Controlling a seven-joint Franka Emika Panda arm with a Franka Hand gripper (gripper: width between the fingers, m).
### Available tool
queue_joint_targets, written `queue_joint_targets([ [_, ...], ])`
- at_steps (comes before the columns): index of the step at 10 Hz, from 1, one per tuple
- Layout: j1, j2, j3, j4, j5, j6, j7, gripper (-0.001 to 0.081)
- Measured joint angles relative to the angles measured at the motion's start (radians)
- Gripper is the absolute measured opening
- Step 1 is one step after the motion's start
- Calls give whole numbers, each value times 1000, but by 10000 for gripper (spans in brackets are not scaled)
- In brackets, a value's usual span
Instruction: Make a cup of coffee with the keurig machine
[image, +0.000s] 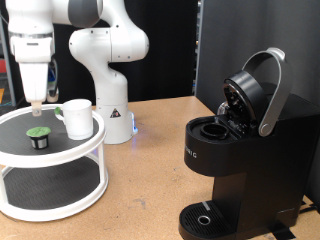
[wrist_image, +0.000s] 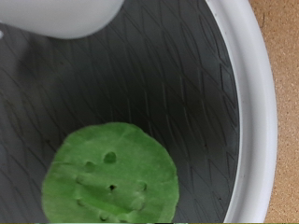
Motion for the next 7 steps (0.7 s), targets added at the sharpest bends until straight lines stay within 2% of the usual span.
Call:
queue_joint_targets([
  [3, -5, 48, -12, -31, -10, 90, 0, 808],
  [7, -6, 75, -25, -60, -10, 143, -12, 808],
])
